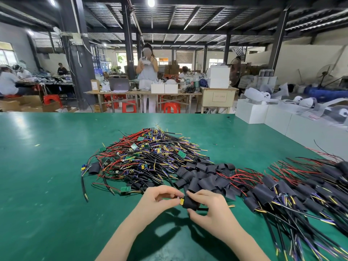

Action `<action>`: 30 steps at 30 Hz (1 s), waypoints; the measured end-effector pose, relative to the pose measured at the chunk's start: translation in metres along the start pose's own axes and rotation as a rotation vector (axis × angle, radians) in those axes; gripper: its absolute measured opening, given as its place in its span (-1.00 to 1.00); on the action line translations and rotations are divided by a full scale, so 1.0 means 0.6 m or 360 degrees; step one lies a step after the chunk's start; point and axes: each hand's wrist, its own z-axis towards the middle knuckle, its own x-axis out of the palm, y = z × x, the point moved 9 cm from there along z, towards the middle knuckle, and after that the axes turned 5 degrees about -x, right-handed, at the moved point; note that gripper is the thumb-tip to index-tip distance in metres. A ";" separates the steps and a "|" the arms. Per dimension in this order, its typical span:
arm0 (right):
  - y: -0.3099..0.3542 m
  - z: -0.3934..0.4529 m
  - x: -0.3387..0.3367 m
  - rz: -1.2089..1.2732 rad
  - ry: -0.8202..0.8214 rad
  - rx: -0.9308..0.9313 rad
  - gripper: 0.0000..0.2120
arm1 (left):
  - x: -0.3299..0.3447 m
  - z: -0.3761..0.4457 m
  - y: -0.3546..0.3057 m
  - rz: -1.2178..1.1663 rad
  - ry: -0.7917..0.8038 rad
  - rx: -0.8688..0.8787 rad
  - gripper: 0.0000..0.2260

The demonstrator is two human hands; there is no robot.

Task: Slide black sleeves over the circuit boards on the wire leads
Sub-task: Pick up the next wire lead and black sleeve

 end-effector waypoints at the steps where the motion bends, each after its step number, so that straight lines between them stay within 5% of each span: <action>1: 0.000 0.000 0.000 -0.0005 -0.0002 -0.0001 -0.58 | -0.002 0.000 0.001 -0.0026 0.0007 -0.0008 -0.81; 11: -0.002 -0.001 0.005 -0.0084 0.0063 -0.0061 -0.57 | -0.010 0.005 0.031 -0.0387 -0.0101 -0.0173 -0.86; 17: 0.000 -0.001 0.002 -0.0065 0.0010 -0.0053 -0.61 | 0.009 0.002 0.014 -0.0318 0.0037 -0.0065 -0.82; 30: 0.018 -0.002 -0.003 -0.0083 -0.0015 -0.0171 -0.64 | 0.001 -0.002 0.015 -0.0127 -0.0120 -0.0189 -0.86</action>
